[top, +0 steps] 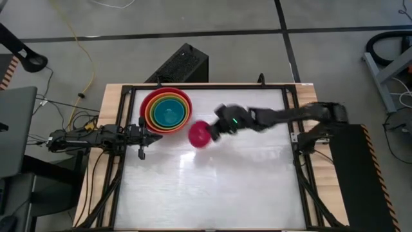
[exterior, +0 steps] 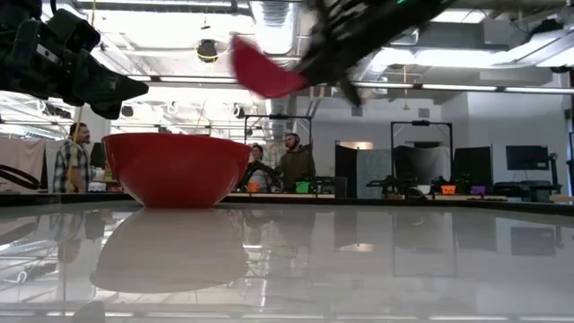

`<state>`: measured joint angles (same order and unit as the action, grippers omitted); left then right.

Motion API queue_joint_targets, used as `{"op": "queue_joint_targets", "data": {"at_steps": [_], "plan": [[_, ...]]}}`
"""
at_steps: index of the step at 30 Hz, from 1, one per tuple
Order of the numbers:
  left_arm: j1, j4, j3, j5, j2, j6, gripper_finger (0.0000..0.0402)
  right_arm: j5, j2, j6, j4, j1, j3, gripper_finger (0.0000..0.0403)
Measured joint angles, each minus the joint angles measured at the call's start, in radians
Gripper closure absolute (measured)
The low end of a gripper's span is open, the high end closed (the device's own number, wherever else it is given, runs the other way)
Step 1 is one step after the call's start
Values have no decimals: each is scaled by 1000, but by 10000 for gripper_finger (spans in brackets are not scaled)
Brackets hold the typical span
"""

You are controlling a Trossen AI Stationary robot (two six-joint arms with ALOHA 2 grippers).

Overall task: Nest bowls inside each other
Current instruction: Stack the red bowl on top of the blue bowl

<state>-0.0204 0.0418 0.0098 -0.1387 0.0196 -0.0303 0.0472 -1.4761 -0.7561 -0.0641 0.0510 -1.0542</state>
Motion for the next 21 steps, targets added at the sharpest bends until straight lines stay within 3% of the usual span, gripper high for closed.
{"op": "queue_joint_targets", "data": {"at_steps": [7, 14, 21], "plan": [[0, 0, 0, 0, 0, 0, 401, -193, -340, 147, 21, 196, -388, 384], [0, 0, 0, 0, 0, 0, 401, -234, -643, 205, -302, 278, -862, 384], [0, 1, 0, -2, 0, 0, 401, -237, -859, 234, -439, 298, -1157, 384]]}}
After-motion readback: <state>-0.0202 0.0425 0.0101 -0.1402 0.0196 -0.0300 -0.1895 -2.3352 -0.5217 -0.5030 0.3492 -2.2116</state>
